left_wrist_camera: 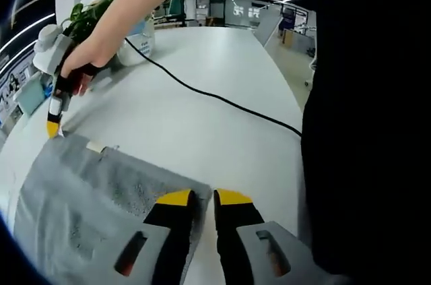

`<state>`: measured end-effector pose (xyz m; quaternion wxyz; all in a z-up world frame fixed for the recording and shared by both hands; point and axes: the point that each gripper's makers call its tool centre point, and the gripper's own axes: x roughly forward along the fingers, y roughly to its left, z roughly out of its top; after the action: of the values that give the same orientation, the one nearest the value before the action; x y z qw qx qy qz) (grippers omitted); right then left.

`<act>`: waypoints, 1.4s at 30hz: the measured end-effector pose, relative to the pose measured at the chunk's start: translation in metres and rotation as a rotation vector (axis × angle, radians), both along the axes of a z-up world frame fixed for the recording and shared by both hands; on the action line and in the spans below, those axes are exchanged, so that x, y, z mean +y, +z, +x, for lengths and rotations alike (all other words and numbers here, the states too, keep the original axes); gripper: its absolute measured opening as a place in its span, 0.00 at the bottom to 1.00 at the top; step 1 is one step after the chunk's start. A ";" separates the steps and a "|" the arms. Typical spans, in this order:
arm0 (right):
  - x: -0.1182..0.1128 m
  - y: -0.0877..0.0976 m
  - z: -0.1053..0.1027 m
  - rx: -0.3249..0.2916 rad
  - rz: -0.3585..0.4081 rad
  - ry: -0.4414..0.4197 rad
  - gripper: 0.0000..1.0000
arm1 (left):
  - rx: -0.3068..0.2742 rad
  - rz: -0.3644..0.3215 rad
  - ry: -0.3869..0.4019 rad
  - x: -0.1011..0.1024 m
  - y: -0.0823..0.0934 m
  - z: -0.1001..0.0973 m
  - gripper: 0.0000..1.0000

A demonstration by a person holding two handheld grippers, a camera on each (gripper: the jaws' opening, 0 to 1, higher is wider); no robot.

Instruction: Fold the towel on the table until its edges align and the towel forms a compact rectangular stack.

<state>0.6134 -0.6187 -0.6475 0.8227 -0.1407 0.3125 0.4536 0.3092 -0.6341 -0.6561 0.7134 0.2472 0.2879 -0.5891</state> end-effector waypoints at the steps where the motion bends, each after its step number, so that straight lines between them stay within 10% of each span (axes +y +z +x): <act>1: 0.000 0.002 0.001 -0.008 0.009 -0.003 0.12 | 0.008 -0.002 0.013 0.000 0.000 0.002 0.11; 24: -0.014 -0.010 0.010 -0.021 -0.055 -0.090 0.10 | 0.038 -0.009 0.043 -0.001 0.000 0.003 0.04; 35: -0.008 -0.007 0.010 0.067 0.068 -0.142 0.03 | 0.055 0.000 0.075 0.000 0.000 0.005 0.03; 42: -0.013 0.006 0.008 0.084 0.122 -0.152 0.02 | 0.166 -0.154 0.111 -0.011 0.032 -0.001 0.03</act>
<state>0.6211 -0.6315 -0.6418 0.8478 -0.0472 0.3284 0.4137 0.3081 -0.6449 -0.6238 0.7354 0.1258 0.3132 -0.5876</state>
